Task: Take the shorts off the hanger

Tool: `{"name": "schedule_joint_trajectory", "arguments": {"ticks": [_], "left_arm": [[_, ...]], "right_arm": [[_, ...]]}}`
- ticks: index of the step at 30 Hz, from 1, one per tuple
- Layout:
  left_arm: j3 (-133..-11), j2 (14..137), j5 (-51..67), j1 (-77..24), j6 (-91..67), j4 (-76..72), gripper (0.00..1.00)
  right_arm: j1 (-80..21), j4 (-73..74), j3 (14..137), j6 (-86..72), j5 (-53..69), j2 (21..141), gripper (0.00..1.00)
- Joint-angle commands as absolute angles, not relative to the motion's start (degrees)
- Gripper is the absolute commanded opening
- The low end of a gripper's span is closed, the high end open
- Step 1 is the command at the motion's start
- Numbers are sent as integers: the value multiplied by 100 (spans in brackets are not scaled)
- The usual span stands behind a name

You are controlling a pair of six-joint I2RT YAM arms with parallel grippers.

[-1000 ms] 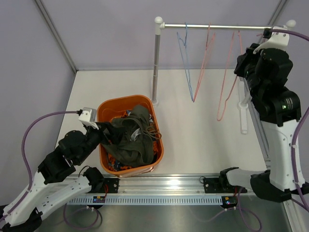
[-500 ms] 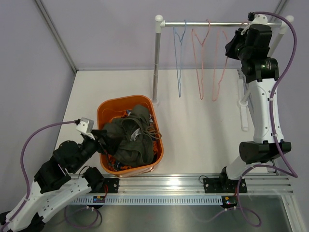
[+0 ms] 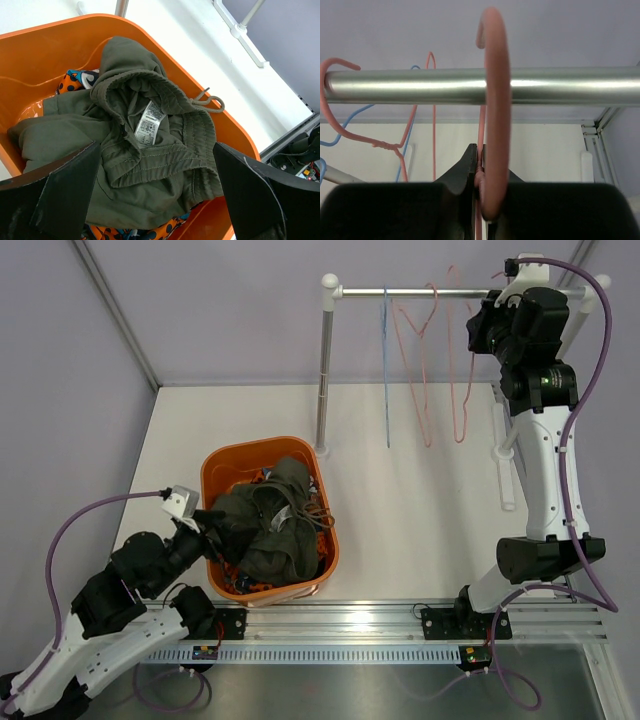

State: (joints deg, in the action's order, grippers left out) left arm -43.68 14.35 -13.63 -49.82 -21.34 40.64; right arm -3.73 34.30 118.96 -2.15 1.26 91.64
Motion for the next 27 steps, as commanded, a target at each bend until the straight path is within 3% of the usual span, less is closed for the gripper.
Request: {"name": "schedule_joint_trajectory", "arguments": {"ticks": [1,11,27], "left_arm": [[-4386,1477,-1292,-5106,-2057,3902,99],[-4386,1538,-1327,-5168,-2065,3920,99],[-4377,1679,-1397,-5203,-2065,3929,99]], "right_arm": [[-343,3181,12260,368,308,9193,0],[-360,3243,12445,598,1019,9694,0],[-360,3357,11787,-112,712,9624,3]]}}
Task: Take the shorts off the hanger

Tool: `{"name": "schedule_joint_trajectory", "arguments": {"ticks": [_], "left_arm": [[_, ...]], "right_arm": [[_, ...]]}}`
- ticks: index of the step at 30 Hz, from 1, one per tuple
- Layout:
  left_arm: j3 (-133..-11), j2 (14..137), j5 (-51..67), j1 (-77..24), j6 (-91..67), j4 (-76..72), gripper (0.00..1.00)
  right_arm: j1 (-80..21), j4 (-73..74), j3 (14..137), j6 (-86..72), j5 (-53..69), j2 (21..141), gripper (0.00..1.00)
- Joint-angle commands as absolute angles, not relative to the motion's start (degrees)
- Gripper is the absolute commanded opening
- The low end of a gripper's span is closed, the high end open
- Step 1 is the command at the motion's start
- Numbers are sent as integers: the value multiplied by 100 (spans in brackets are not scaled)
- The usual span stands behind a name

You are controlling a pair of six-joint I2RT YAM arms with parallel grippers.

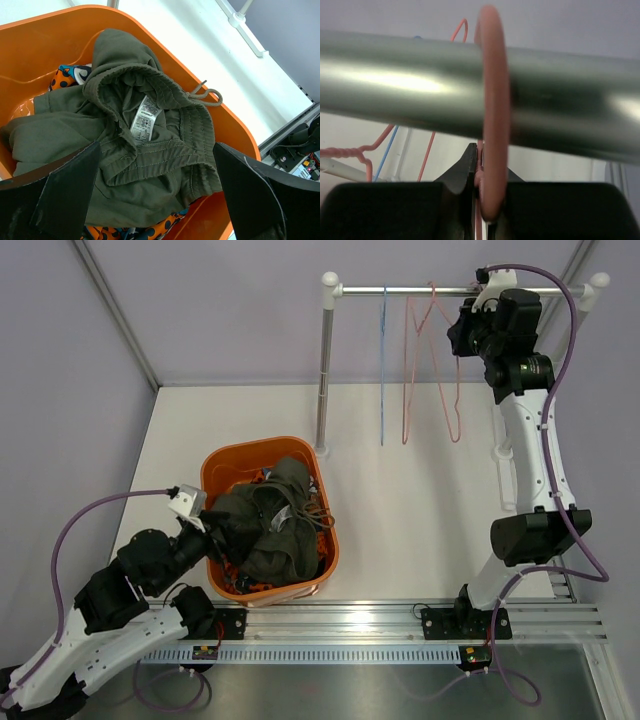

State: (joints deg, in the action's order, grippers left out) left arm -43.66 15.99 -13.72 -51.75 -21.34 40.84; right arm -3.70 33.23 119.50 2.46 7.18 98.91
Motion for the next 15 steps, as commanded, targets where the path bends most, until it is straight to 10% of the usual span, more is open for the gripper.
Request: {"name": "schedule_joint_trajectory", "arguments": {"ticks": [1,6,15], "left_arm": [[-4377,1687,-1397,-5203,-2065,3929,99],[-4394,1810,-1389,-5203,-2065,3955,99],[-4377,1705,-1468,-5203,-2083,3920,99]], "right_arm": [[-360,3366,11743,-219,695,9589,7],[-360,3199,11233,-579,616,9176,27],[-360,3058,10487,-1028,361,8034,99]]}}
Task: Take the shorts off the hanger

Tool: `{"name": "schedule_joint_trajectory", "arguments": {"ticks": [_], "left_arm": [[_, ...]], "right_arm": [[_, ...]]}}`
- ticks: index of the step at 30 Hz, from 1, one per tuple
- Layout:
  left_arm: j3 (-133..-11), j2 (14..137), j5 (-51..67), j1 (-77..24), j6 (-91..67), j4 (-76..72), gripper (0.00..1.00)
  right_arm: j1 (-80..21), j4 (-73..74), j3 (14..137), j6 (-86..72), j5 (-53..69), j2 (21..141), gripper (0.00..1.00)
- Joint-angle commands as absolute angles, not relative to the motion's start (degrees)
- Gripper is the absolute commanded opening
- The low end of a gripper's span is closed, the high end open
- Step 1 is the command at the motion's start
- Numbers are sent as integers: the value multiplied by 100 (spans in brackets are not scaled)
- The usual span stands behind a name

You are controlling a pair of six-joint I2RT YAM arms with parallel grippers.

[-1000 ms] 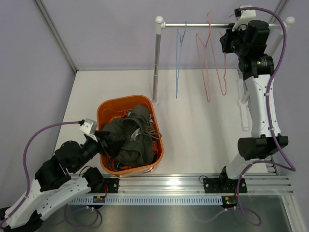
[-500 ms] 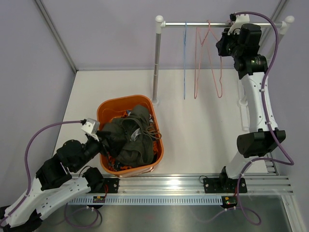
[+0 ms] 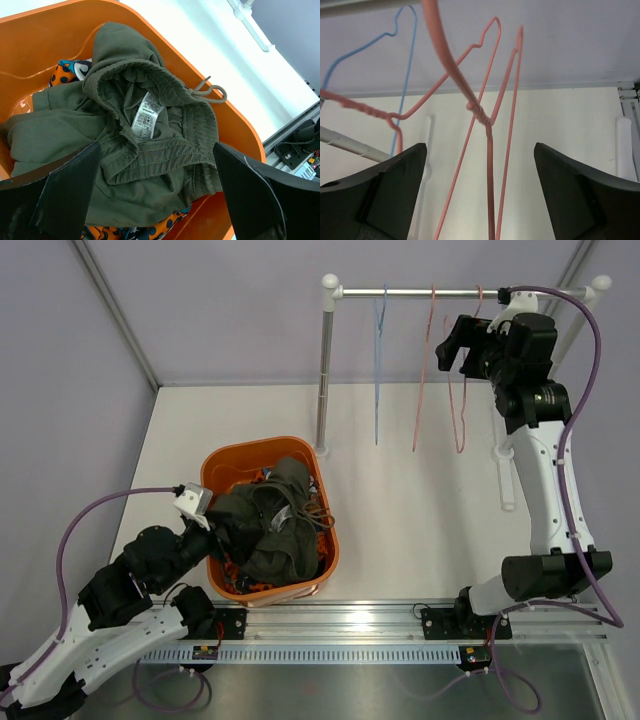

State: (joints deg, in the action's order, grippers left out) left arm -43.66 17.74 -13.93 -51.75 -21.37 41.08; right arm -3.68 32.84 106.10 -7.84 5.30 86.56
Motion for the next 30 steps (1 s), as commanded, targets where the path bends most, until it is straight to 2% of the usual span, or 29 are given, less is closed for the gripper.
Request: {"name": "schedule_joint_trajectory", "arguments": {"ticks": [1,6,12,16,22,30], "left_arm": [[-4377,1714,-1485,-5203,-2083,3920,99],[-4394,1828,-1529,-5203,-2109,3937,99],[-4473,1960,-1494,-5203,-1952,3937,99],[-4789,2328,-1888,-5203,-1758,4288,99],[-4650,2312,-2021,-5203,-1775,4219,99],[-4535,2074,-2021,-5203,-1846,4166,99]], "right_arm": [[-360,3059,10381,-1072,334,7911,99],[-360,3006,9538,-1493,475,6761,100],[-360,2690,7675,-2003,729,4994,100],[-352,2426,6393,-2293,992,3826,100],[-360,2540,5521,-2373,1108,3165,99],[-352,2277,5010,-2320,1090,2909,99]]}}
